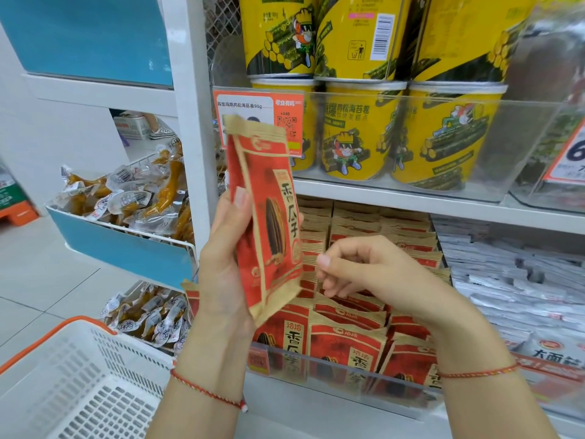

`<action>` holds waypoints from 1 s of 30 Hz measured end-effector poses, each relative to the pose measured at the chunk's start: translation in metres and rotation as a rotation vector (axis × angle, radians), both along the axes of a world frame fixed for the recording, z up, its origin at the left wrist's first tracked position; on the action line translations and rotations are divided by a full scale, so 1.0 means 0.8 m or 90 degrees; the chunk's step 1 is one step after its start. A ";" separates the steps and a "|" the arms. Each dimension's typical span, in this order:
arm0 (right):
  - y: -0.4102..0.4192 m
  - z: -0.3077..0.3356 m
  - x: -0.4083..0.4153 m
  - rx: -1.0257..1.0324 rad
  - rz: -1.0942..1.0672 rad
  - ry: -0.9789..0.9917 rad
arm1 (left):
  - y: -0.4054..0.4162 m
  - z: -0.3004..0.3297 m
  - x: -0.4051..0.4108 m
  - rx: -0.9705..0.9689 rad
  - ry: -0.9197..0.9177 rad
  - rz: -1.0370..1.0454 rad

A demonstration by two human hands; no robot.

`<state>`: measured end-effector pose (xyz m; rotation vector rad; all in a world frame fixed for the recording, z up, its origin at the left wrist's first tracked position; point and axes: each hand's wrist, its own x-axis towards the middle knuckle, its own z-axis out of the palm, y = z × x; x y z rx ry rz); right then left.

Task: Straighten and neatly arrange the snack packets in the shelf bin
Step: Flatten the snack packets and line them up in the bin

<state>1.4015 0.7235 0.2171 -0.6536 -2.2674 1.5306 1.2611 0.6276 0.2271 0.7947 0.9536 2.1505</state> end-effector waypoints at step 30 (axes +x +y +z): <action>-0.024 0.033 -0.002 0.113 -0.291 0.383 | 0.004 -0.023 0.028 -0.109 0.482 0.100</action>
